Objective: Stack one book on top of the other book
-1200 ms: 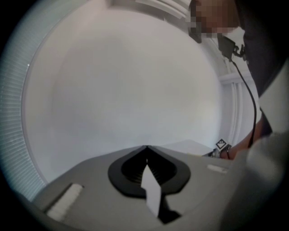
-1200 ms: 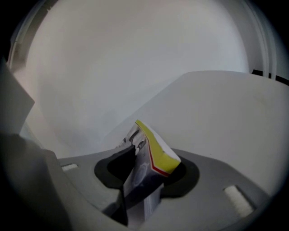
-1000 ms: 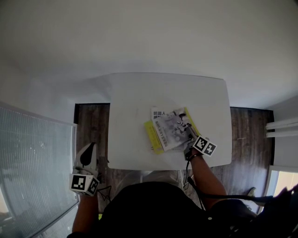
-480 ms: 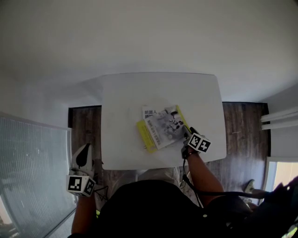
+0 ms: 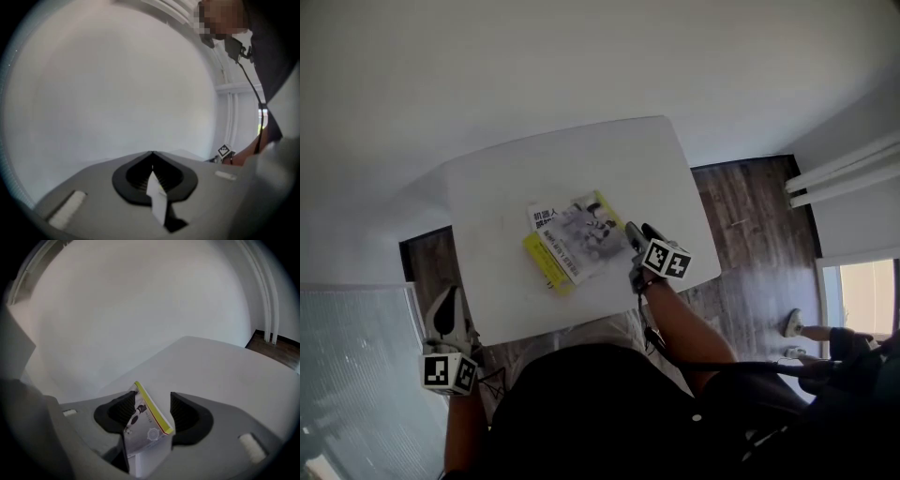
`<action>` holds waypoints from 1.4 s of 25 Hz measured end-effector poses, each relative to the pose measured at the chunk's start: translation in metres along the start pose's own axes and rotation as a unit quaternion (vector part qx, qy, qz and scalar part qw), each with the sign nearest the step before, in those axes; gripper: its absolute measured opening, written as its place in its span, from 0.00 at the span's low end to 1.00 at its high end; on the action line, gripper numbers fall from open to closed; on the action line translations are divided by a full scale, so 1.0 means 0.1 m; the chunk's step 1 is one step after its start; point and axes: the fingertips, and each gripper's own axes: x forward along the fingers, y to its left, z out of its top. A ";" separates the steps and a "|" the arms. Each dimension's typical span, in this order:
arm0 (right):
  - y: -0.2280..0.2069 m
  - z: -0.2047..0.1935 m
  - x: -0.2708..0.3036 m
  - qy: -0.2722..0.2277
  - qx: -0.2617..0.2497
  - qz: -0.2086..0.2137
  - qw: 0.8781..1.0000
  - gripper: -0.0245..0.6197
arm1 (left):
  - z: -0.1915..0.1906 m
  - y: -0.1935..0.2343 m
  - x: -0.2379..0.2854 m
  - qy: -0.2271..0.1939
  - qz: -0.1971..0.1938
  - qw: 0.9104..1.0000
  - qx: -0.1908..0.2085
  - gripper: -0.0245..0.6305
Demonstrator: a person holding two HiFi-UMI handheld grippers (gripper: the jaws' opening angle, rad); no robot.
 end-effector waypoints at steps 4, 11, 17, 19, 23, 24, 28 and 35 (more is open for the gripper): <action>-0.02 0.08 -0.14 -0.005 -0.001 0.007 1.000 0.41 | 0.07 -0.11 0.11 -0.007 -0.010 1.000 0.000 0.05; -0.05 0.22 -0.32 -0.018 -0.015 0.034 0.999 0.41 | 0.18 -0.42 0.44 -0.025 -0.035 0.999 0.000 0.05; -0.09 0.56 -0.48 -0.049 -0.052 0.069 0.995 0.28 | 0.17 -0.71 0.63 -0.036 -0.042 0.998 0.002 0.05; -0.04 0.68 -0.58 -0.061 -0.089 0.090 0.990 0.04 | 0.15 -0.80 0.70 -0.035 -0.046 0.998 0.008 0.05; -0.05 0.86 -0.70 -0.076 -0.126 0.114 0.983 0.04 | 0.19 -1.01 0.80 -0.033 -0.052 0.998 0.011 0.05; -0.08 0.88 -0.70 -0.078 -0.125 0.115 0.982 0.04 | 0.18 -1.03 0.80 -0.031 -0.049 0.998 0.014 0.05; -0.20 0.89 -0.70 -0.076 -0.121 0.121 0.982 0.04 | 0.19 -1.06 0.76 -0.023 -0.033 0.999 0.021 0.05; -0.32 0.80 -0.48 -0.045 -0.124 0.144 0.981 0.04 | 0.11 -1.12 0.70 -0.005 0.007 1.000 0.023 0.05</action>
